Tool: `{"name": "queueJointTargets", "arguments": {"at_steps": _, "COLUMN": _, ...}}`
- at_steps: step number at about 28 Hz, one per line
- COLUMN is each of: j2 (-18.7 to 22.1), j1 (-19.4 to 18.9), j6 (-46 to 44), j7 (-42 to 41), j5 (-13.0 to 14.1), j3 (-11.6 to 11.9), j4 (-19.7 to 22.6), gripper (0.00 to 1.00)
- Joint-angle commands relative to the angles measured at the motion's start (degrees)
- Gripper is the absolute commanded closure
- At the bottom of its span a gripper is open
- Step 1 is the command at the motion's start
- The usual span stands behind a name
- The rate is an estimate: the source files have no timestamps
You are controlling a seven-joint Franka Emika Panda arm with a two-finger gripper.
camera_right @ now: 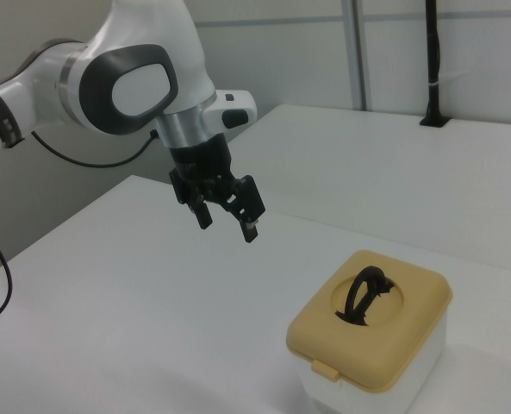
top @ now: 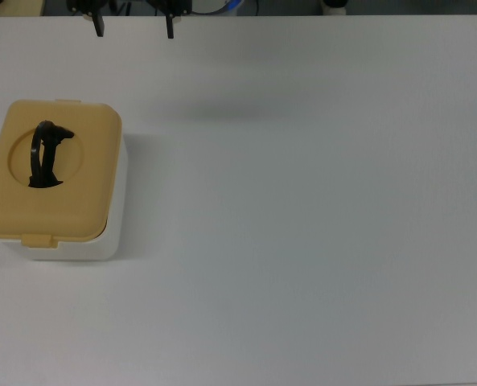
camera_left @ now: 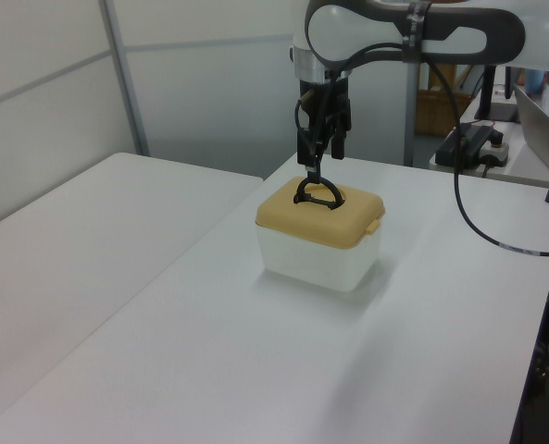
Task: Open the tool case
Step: 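Lower the open gripper onto the black handle of the tan lid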
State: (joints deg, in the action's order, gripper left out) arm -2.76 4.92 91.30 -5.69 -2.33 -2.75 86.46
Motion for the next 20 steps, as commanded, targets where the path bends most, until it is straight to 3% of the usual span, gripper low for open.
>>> {"name": "queueJointTargets", "arguments": {"at_steps": 1, "j2": -3.2, "j1": 1.1, "j6": 2.7, "j7": -4.9, "j5": -2.4, "j3": 0.6, "j4": 0.0, "gripper": 0.0}}
{"name": "queueJointTargets", "arguments": {"at_steps": 9, "j2": -6.0, "j1": 5.4, "j6": 9.4, "j7": -5.2, "j5": -3.1, "j3": 0.6, "j4": 0.0, "gripper": 0.0}}
{"name": "queueJointTargets", "arguments": {"at_steps": 20, "j2": -10.6, "j1": 12.7, "j6": 18.8, "j7": -15.7, "j5": -2.6, "j3": 0.6, "j4": -0.1, "gripper": 0.0}}
